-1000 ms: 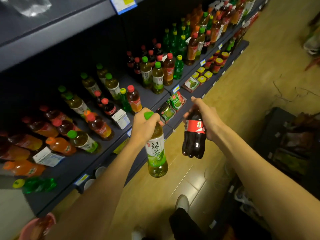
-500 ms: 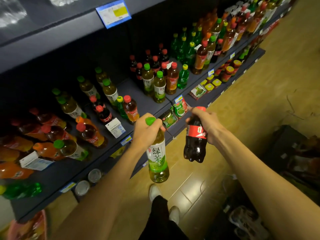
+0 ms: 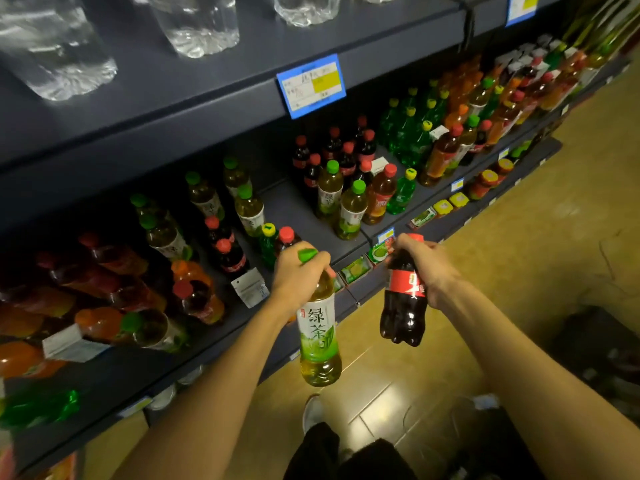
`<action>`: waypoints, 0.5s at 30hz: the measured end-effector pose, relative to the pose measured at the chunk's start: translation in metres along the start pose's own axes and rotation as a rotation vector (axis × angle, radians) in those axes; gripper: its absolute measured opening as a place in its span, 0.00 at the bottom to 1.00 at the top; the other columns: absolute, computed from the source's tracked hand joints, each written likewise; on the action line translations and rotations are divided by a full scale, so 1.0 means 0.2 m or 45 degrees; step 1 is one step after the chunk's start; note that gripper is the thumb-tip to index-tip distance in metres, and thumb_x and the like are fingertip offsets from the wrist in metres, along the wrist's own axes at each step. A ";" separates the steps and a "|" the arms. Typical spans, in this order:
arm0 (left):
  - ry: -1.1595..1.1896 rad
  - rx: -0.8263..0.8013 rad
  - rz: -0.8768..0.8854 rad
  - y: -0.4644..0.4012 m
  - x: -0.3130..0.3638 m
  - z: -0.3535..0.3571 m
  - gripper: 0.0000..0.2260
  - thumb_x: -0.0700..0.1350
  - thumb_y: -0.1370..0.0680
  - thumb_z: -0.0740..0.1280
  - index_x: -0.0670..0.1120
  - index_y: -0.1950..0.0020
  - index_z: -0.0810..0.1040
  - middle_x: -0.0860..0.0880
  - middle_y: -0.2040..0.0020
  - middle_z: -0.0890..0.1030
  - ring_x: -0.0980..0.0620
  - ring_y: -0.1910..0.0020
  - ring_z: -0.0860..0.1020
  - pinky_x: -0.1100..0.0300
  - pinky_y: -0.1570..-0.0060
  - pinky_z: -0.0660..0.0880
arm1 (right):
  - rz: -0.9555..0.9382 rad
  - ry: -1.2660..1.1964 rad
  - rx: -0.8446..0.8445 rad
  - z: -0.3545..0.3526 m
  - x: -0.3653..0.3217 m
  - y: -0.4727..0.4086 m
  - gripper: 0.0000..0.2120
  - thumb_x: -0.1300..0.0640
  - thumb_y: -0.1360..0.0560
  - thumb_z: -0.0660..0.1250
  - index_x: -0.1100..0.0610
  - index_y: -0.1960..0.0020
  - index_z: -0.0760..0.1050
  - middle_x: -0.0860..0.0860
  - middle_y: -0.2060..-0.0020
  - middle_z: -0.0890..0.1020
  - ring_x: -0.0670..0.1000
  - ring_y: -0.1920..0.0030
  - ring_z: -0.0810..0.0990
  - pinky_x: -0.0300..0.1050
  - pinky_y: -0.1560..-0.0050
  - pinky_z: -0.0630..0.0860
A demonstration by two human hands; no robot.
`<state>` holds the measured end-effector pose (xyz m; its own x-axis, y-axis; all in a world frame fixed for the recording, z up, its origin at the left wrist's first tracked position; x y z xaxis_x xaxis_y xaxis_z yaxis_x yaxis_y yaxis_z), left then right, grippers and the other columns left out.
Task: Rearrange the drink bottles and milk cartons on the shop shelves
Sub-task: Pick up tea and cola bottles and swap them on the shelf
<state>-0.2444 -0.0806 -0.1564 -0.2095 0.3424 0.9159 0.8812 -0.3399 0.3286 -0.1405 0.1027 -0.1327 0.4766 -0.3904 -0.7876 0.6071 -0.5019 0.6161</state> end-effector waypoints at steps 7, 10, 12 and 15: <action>-0.025 0.016 -0.030 -0.08 -0.01 -0.05 0.09 0.41 0.27 0.67 0.36 0.63 0.80 0.53 0.73 0.79 0.58 0.70 0.76 0.60 0.63 0.71 | 0.002 0.148 0.044 0.09 -0.09 -0.06 0.07 0.63 0.26 0.68 0.61 0.59 0.70 0.55 0.68 0.80 0.53 0.69 0.78 0.43 0.66 0.78; 0.002 0.069 -0.054 -0.09 -0.03 -0.10 0.08 0.40 0.28 0.67 0.38 0.65 0.80 0.54 0.73 0.79 0.54 0.67 0.77 0.58 0.62 0.71 | 0.004 0.213 0.007 0.15 -0.12 -0.09 0.07 0.62 0.26 0.69 0.59 0.58 0.70 0.55 0.67 0.80 0.54 0.68 0.78 0.44 0.64 0.78; 0.018 0.113 -0.071 -0.09 -0.04 -0.14 0.07 0.39 0.29 0.68 0.40 0.66 0.79 0.53 0.72 0.80 0.52 0.65 0.78 0.56 0.60 0.74 | 0.016 0.242 -0.045 0.19 -0.12 -0.13 0.09 0.61 0.27 0.72 0.60 0.55 0.72 0.56 0.65 0.82 0.55 0.66 0.80 0.47 0.61 0.79; 0.063 0.180 -0.110 -0.08 -0.10 -0.21 0.07 0.40 0.27 0.67 0.41 0.64 0.79 0.49 0.68 0.84 0.54 0.66 0.80 0.56 0.56 0.76 | 0.019 0.352 -0.142 0.26 -0.11 -0.18 0.09 0.58 0.28 0.75 0.60 0.57 0.75 0.55 0.64 0.82 0.53 0.67 0.80 0.44 0.64 0.80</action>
<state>-0.2719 -0.1186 -0.1707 -0.3045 0.3204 0.8970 0.9091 -0.1832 0.3741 -0.2059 0.0889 -0.1379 0.6318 -0.1642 -0.7576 0.6578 -0.4035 0.6360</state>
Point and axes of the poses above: each hand's wrist, its own y-axis away from the middle knuckle, its own z-axis out of the palm, x = y × z, the point moved 5 cm from there along -y, towards the middle knuckle
